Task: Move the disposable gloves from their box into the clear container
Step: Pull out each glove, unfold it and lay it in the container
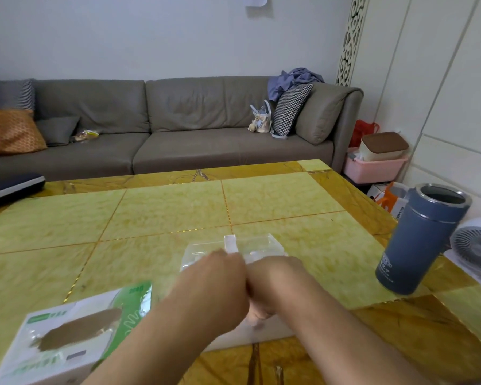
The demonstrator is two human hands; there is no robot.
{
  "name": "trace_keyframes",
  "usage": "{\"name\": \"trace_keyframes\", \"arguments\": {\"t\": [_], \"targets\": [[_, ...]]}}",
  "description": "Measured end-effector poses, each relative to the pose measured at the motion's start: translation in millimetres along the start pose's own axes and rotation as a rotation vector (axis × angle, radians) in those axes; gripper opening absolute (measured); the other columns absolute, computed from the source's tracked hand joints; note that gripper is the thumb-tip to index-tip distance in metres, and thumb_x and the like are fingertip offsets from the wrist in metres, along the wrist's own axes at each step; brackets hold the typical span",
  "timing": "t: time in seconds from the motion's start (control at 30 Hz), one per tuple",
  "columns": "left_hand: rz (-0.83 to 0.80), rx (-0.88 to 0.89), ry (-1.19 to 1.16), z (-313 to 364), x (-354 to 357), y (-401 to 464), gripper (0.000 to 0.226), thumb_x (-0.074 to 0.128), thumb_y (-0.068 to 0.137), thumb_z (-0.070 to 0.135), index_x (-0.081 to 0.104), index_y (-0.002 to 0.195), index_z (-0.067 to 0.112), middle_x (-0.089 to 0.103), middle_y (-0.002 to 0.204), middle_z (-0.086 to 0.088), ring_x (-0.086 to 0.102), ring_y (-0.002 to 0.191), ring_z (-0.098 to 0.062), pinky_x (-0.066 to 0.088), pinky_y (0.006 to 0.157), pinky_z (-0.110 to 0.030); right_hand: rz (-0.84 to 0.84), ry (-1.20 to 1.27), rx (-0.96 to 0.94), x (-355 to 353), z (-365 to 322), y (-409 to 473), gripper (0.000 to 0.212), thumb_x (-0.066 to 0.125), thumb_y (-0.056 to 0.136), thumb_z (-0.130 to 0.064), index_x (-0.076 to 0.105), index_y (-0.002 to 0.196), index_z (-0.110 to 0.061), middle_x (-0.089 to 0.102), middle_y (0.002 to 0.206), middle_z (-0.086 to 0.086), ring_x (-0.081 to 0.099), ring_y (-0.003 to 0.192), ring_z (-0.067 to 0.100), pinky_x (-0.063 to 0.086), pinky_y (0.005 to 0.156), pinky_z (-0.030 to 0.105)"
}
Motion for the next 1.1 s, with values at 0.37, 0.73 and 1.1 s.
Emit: {"name": "trace_keyframes", "arguments": {"t": [0.37,0.73,1.1], "targets": [[-0.284,-0.263,0.052,-35,52,23,0.027,0.069,0.092,0.027,0.047,0.078,0.020,0.050,0.081,0.005,0.055,0.069,-0.015,0.041,0.059,-0.024,0.070,0.195,0.076,4,12,-8,0.071,0.082,0.088,-0.027,0.049,0.151,-0.019,0.045,0.145,0.015,0.060,0.121,0.031,0.050,0.091,0.038],[-0.369,-0.286,-0.117,-35,61,18,0.034,0.059,0.098,0.032,0.053,0.121,0.007,0.050,0.101,-0.001,0.052,0.069,-0.012,0.033,0.049,-0.020,0.050,0.380,0.085,14,16,-16,0.063,0.068,0.087,-0.010,0.049,0.146,-0.017,0.042,0.143,0.017,0.070,0.101,0.028,0.053,0.072,0.035],[0.236,-0.045,-0.389,-52,-5,-35,0.039,0.047,0.099,0.006,0.057,0.127,0.031,0.062,0.112,0.017,0.061,0.100,-0.001,0.052,0.084,-0.017,0.436,0.238,0.069,-20,-5,-56,0.020,0.042,0.090,-0.003,0.055,0.096,-0.017,0.056,0.096,0.001,0.063,0.086,0.023,0.045,0.065,0.032]]}}
Point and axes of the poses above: each hand's wrist, its own y-axis towards the middle knuckle, its own x-axis out of the palm, z = x × y, the point moved 8 cm from there along y, towards the middle knuckle
